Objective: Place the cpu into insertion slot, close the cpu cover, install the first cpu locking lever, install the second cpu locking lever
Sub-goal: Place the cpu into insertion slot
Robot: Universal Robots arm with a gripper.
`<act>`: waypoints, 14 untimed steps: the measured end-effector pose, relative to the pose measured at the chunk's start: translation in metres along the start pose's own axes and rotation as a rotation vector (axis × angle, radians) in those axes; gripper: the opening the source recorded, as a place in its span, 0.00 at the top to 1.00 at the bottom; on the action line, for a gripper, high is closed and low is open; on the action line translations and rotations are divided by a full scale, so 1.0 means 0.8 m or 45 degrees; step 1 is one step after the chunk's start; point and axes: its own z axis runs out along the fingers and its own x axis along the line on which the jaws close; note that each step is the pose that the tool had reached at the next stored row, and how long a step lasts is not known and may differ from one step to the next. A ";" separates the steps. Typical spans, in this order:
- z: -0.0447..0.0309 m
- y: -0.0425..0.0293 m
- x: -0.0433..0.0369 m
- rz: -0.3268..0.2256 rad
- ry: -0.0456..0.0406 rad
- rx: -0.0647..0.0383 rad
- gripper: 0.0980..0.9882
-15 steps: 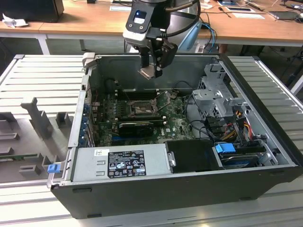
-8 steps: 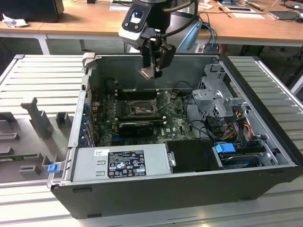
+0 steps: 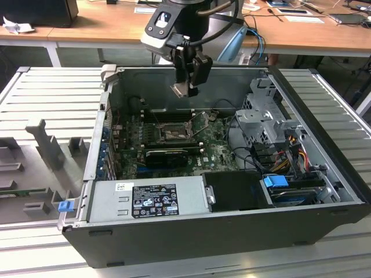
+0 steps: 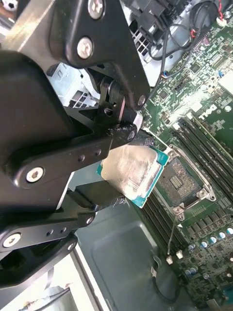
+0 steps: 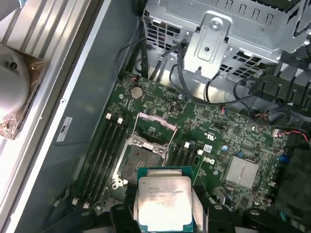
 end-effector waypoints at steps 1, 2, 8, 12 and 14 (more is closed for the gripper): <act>0.0003 0.0000 0.000 0.018 -0.002 0.000 0.52; 0.0006 -0.0001 0.000 0.033 -0.003 -0.001 0.52; 0.0081 -0.0007 0.000 0.098 -0.009 -0.002 0.52; 0.0125 -0.0011 0.000 0.218 -0.020 -0.004 0.52; 0.0140 -0.0012 0.000 0.273 -0.025 -0.005 0.52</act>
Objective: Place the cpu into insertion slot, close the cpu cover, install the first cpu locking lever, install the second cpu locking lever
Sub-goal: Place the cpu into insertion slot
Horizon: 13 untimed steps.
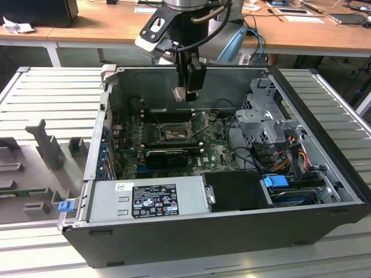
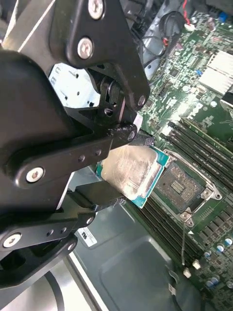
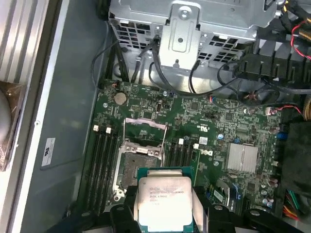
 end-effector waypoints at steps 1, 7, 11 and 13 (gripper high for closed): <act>0.0014 -0.0001 0.000 0.044 -0.004 -0.001 0.52; 0.0101 -0.0009 0.000 0.081 -0.006 0.008 0.52; 0.0130 -0.0012 0.000 0.083 -0.006 0.010 0.52; 0.0151 -0.0013 0.000 0.084 -0.006 0.013 0.52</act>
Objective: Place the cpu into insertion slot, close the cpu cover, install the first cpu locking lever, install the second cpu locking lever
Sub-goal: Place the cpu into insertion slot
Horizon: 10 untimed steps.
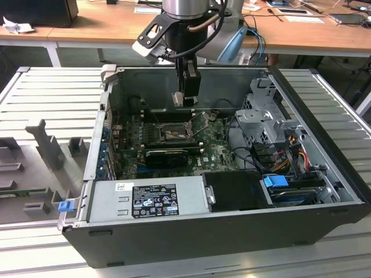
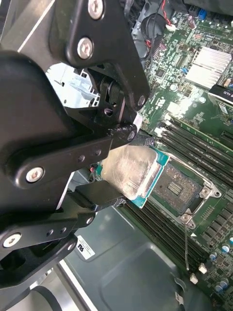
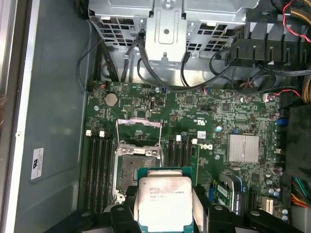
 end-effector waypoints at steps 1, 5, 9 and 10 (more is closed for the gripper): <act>0.0004 0.0000 0.000 0.000 0.000 0.001 0.52; 0.0038 -0.0003 0.000 0.002 0.000 0.004 0.52; 0.0060 -0.0005 0.000 0.004 0.000 0.005 0.52; 0.0063 -0.0005 0.000 0.004 0.000 0.005 0.52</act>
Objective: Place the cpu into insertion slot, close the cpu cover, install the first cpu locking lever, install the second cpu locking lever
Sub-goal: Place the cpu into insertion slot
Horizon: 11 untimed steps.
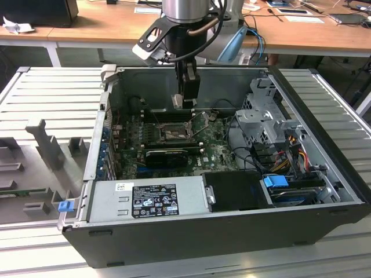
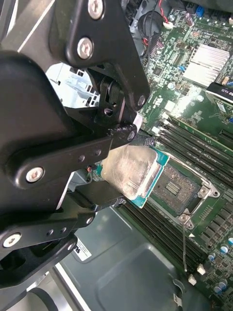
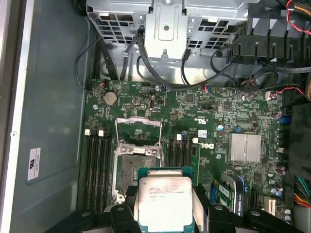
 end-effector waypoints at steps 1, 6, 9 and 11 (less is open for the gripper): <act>0.0005 0.0000 0.000 0.000 0.000 0.000 0.52; 0.0064 -0.0004 0.000 0.014 -0.001 0.000 0.52; 0.0156 -0.0011 0.000 0.037 -0.001 0.000 0.52; 0.0202 -0.0014 0.000 0.056 -0.003 -0.001 0.52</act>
